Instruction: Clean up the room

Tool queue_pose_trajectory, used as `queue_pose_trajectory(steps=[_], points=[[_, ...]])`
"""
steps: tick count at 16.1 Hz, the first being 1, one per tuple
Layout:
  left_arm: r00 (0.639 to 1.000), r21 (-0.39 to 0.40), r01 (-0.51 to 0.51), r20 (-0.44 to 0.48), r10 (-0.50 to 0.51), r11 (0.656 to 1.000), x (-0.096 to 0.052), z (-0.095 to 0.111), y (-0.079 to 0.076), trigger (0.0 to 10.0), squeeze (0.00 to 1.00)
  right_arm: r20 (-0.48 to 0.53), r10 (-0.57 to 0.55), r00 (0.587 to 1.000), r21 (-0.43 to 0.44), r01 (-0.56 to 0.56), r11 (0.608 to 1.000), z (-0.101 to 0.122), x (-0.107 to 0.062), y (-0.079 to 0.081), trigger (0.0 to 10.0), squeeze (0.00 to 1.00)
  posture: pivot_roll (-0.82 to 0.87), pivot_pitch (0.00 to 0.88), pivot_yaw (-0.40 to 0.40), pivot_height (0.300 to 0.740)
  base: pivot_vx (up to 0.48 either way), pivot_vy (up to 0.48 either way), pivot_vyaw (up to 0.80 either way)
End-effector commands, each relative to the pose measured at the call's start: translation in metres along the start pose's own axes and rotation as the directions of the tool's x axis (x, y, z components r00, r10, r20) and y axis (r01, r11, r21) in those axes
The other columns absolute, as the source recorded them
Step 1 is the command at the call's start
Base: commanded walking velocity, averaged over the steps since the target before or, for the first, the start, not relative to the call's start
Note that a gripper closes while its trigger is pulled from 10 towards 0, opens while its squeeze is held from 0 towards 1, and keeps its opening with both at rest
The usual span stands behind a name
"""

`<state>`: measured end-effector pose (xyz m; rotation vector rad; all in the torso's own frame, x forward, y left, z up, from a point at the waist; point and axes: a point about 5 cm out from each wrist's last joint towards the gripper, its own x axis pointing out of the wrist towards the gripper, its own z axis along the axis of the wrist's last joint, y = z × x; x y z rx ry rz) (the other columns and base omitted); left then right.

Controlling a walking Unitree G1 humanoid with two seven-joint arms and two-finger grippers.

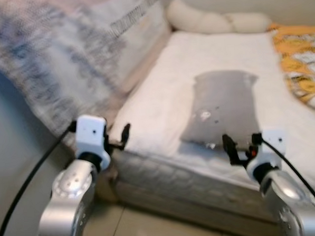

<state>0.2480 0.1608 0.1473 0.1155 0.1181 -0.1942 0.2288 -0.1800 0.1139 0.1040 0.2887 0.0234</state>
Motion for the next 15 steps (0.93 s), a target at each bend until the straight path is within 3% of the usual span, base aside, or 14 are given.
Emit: queue_pose_trajectory(steps=[1, 6, 9, 11, 14, 15], points=[[1.0, 0.004, -0.008, -0.008, 0.008, 1.0, 0.0, -0.0008, 0.003, 10.0, 0.0, 0.006, 0.017, 1.0, 0.003, -0.017, 1.0, 0.0014, 0.0008, 0.004, 10.0, 0.0, 0.02, 0.0, 0.008, 0.74, 0.307, 0.0, -0.78], [1.0, 0.004, -0.009, -0.008, 0.009, 1.0, 0.0012, -0.001, 0.0034, 10.0, 0.0, 0.01, 0.047, 0.999, -0.012, -0.047, 0.999, 0.0042, 0.0049, 0.0062, 10.0, 0.0, 0.02, 0.0, 0.005, 0.74, 0.314, 0.0, -0.71], [1.0, 0.004, -0.017, -0.01, 0.017, 1.0, 0.0001, -0.0018, 0.0045, 10.0, 0.0, 0.021, 0.106, 0.994, -0.005, -0.106, 0.994, 0.0077, 0.006, 0.0091, 10.0, 0.0, 0.03, 0.0, 0.004, 0.74, 0.312, 0.0, 0.0], [1.0, 0.005, -0.02, -0.01, 0.02, 1.0, -0.0008, -0.0019, 0.005, 10.0, 0.0, -0.005, 0.149, 0.989, -0.074, -0.149, 0.986, 0.0068, 0.0067, 0.0125, 10.0, 0.0, 0.03, 0.0, -0.001, 0.74, 0.315, 0.0, 0.4], [1.0, 0.006, -0.016, -0.011, 0.016, 1.0, -0.0012, -0.002, 0.0048, 10.0, 0.0, 0.003, 0.123, 0.992, 0.004, -0.123, 0.992, 0.0037, 0.0062, 0.0118, 10.0, 0.0, 0.04, 0.0, 0.0, 0.74, 0.311, 0.0, 0.27], [1.0, 0.007, -0.012, -0.013, 0.012, 1.0, -0.0014, -0.0024, 0.0046, 10.0, 0.0, 0.005, 0.112, 0.994, -0.012, -0.112, 0.994, 0.0039, 0.0065, 0.0104, 10.0, 0.0, 0.03, 0.0, 0.003, 0.74, 0.311, 0.0, 0.0]])
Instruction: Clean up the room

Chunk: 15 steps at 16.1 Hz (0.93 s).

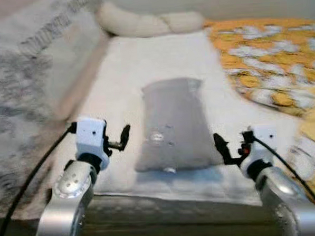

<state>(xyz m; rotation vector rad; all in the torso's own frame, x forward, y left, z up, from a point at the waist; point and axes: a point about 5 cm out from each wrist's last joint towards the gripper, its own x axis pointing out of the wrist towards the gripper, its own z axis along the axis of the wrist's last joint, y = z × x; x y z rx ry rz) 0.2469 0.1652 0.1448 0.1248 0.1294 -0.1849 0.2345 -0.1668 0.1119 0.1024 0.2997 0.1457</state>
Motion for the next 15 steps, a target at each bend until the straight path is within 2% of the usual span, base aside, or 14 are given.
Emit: queue_pose_trajectory(steps=[1, 13, 15], points=[[1.0, 0.001, 0.003, -0.003, -0.003, 1.0, 0.0003, 0.0004, 0.0005, 10.0, 0.0, 0.026, -0.008, 1.0, -0.013, 0.008, 1.0, 0.006, -0.0001, -0.0026, 10.0, 0.0, 0.03, 0.0, 0.007, 0.74, 0.319, 0.0, 0.0], [1.0, 0.002, 0.006, -0.003, -0.006, 1.0, 0.0024, 0.0008, 0.0011, 10.0, 0.0, 0.038, -0.004, 0.999, -0.005, 0.005, 1.0, 0.0067, 0.0025, -0.0012, 10.0, 0.0, 0.04, 0.0, 0.009, 0.74, 0.313, 0.0, 0.0], [1.0, -0.017, 0.029, -0.003, -0.029, 0.999, 0.0035, 0.0004, -0.0007, 10.0, 0.0, 0.04, -0.008, 0.999, -0.003, 0.008, 1.0, 0.0073, 0.0025, -0.0016, 10.0, 0.0, 0.03, 0.0, 0.011, 0.74, 0.279, 0.0, 0.0]])
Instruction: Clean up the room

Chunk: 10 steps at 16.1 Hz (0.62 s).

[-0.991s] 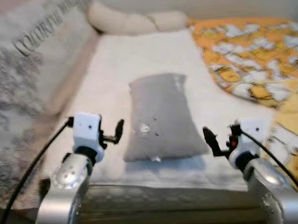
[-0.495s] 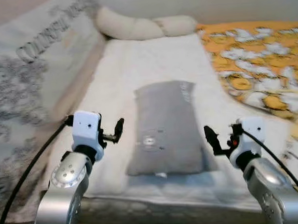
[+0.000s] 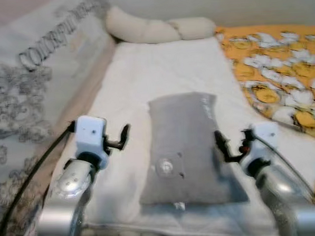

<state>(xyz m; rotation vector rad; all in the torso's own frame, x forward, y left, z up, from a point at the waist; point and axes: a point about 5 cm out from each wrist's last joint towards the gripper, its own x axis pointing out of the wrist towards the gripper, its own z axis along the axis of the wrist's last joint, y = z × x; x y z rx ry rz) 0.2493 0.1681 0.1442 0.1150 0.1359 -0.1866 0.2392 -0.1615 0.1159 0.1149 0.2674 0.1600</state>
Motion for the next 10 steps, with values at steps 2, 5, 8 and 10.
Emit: queue_pose_trajectory(steps=[2, 5, 8, 10], points=[[0.997, -0.056, 0.08, -0.016, -0.081, 0.995, 0.004, -0.002, -0.01, 10.0, 0.0, 0.02, -0.038, 0.999, 0.022, 0.038, 0.999, 0.005, -0.001, -0.01, 10.0, 0.0, 0.02, 0.0, 0.015, 0.74, 0.0, 0.0, 0.0], [0.994, -0.148, 0.104, -0.017, -0.108, 0.984, 0.011, -0.005, -0.01, 10.0, 1.0, 0.04, -0.045, 0.998, 0.075, 0.042, 0.996, 0.008, -0.003, -0.016, 10.0, 1.0, 0.01, 0.0, 0.021, 0.74, 0.0, 0.0, 0.0], [0.972, -0.238, 0.224, -0.022, -0.236, 0.945, 0.025, -0.006, -0.016, 10.0, 1.0, 0.025, -0.003, 1.0, 0.16, -0.001, 0.987, 0.008, 0.003, -0.024, 10.0, 1.0, 0.01, 0.0, 0.023, 0.74, 0.0, 0.0, 0.0], [0.955, -0.346, 0.274, -0.012, -0.297, 0.897, 0.041, -0.009, -0.016, 10.0, 1.0, 0.023, 0.024, 0.999, 0.235, -0.029, 0.972, 0.01, 0.013, -0.034, 10.0, 1.0, -0.01, 0.0, 0.031, 0.74, 0.0, 0.0, 0.0]])
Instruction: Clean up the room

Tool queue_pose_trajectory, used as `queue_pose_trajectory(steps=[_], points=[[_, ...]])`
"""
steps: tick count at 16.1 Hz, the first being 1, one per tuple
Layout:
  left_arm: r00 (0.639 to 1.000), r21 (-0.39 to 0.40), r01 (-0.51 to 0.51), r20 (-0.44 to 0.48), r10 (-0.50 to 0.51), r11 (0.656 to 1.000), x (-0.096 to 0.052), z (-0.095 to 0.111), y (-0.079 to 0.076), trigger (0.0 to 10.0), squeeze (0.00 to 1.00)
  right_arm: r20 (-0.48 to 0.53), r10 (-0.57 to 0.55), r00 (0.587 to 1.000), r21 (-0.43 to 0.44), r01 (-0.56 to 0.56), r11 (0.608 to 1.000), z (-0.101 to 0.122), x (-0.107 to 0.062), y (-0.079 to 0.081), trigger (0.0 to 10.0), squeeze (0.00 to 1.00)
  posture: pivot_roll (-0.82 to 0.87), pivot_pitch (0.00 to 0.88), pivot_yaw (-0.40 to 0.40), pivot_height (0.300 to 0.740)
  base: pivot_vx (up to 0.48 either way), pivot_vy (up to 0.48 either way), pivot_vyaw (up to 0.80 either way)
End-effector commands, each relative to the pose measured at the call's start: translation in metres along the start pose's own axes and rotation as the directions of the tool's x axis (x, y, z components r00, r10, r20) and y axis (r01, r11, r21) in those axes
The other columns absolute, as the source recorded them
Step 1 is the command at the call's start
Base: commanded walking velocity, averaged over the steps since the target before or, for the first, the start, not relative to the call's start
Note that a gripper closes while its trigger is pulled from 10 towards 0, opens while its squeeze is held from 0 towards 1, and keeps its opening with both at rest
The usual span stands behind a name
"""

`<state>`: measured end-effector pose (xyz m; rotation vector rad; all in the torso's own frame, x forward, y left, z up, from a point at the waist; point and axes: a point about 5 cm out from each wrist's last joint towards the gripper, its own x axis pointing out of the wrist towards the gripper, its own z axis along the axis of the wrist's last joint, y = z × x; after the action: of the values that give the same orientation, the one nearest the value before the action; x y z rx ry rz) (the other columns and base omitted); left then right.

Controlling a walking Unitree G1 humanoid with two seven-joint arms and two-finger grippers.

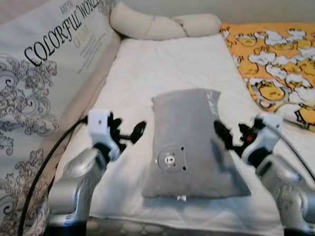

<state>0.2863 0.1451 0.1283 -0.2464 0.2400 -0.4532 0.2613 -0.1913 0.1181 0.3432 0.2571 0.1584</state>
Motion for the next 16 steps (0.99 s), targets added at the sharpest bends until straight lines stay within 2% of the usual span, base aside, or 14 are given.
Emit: queue_pose_trajectory(steps=[1, 2, 4, 5, 6, 8, 9, 10, 13, 14, 16], points=[[1.0, -0.04, 0.011, -0.007, -0.012, 0.999, 0.003, -0.001, 0.004, 10.0, 1.0, -0.009, 0.001, 1.0, 0.028, -0.001, 1.0, 0.001, 0.002, -0.006, 10.0, 1.0, -0.01, 0.0, 0.033, 0.74, 0.0, 0.0, 0.0], [1.0, -0.061, 0.019, -0.007, -0.02, 0.998, 0.006, -0.001, 0.006, 10.0, 1.0, -0.012, 0.005, 1.0, 0.035, -0.004, 0.999, 0.001, 0.004, -0.008, 10.0, 1.0, -0.01, 0.0, 0.034, 0.74, 0.0, 0.0, 0.0], [0.999, -0.231, 0.03, -0.019, -0.035, 0.972, 0.03, -0.011, 0.023, 10.0, 1.0, -0.022, 0.011, 1.0, 0.084, -0.01, 0.996, 0.005, 0.018, -0.024, 10.0, 1.0, -0.02, 0.0, 0.043, 0.74, 0.0, 0.0, 0.0], [0.999, -0.265, 0.014, -0.036, -0.024, 0.964, 0.035, -0.015, 0.028, 10.0, 1.0, -0.029, 0.019, 0.999, 0.102, -0.016, 0.995, 0.005, 0.021, -0.027, 10.0, 1.0, -0.03, 0.0, 0.05, 0.74, 0.0, 0.0, 0.0], [0.998, -0.334, -0.011, -0.058, -0.009, 0.943, 0.043, -0.023, 0.034, 10.0, 1.0, -0.035, 0.04, 0.999, 0.161, -0.034, 0.986, 0.004, 0.027, -0.032, 10.0, 1.0, -0.05, 0.0, 0.056, 0.74, 0.0, 0.0, 0.0], [0.998, -0.449, -0.034, -0.068, 0.004, 0.893, 0.049, -0.034, 0.039, 10.0, 1.0, -0.048, 0.053, 0.997, 0.22, -0.042, 0.975, 0.001, 0.033, -0.039, 10.0, 1.0, -0.06, 0.0, 0.061, 0.74, 0.0, 0.0, 0.0], [0.997, -0.498, -0.045, -0.072, 0.011, 0.866, 0.05, -0.039, 0.042, 10.0, 0.54, -0.054, 0.059, 0.997, 0.253, -0.044, 0.967, -0.001, 0.035, -0.044, 10.0, 1.0, -0.07, 0.0, 0.069, 0.74, 0.0, 0.0, 0.0], [0.996, -0.53, -0.06, -0.082, 0.019, 0.846, 0.05, -0.045, 0.043, 10.0, 0.0, -0.063, 0.057, 0.996, 0.276, -0.038, 0.96, -0.003, 0.036, -0.049, 10.0, 1.0, -0.08, 0.0, 0.071, 0.74, 0.0, 0.0, 0.0], [0.994, -0.592, -0.095, -0.103, 0.042, 0.8, 0.047, -0.06, 0.046, 10.0, 0.0, -0.085, 0.078, 0.993, 0.351, -0.044, 0.936, -0.008, 0.036, -0.059, 10.0, 1.0, -0.11, 0.0, 0.073, 0.74, 0.0, 0.0, 0.0], [0.992, -0.637, -0.115, -0.112, 0.056, 0.762, 0.044, -0.071, 0.047, 10.0, 0.0, -0.101, 0.145, 0.984, 0.414, -0.091, 0.906, -0.012, 0.033, -0.063, 10.0, 0.0, -0.12, 0.0, 0.067, 0.74, 0.0, 0.0, 0.0], [0.989, -0.717, -0.14, -0.138, 0.057, 0.683, 0.043, -0.087, 0.042, 10.0, 0.0, -0.115, 0.25, 0.962, 0.488, -0.164, 0.857, -0.02, 0.031, -0.059, 10.0, 0.0, -0.13, 0.0, 0.064, 0.74, 0.0, 0.0, 0.0]])
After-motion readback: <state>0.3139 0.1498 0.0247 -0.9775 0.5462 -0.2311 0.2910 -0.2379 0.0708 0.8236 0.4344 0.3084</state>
